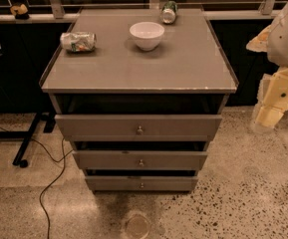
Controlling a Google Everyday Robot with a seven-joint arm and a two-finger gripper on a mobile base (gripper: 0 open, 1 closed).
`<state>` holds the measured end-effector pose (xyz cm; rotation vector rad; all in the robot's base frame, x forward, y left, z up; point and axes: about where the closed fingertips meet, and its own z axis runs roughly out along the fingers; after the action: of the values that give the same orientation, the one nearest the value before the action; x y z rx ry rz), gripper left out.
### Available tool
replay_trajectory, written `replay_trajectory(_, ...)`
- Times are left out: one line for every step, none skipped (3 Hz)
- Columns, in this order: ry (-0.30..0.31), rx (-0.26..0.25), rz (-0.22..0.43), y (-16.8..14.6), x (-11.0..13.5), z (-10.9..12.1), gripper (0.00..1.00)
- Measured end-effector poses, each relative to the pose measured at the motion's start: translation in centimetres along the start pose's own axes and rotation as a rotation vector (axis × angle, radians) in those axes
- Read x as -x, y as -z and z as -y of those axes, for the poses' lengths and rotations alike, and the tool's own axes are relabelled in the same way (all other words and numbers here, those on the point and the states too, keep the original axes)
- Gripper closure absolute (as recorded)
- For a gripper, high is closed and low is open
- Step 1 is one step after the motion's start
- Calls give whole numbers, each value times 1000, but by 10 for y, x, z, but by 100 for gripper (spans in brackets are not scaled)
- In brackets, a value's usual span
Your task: Open bottom drawer
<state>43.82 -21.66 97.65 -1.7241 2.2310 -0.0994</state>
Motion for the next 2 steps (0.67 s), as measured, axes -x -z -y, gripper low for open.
replay_trajectory(0, 0, 0, 0, 0, 0, 0)
replay_trajectory(-16, 3, 34, -17, -3, -10, 0)
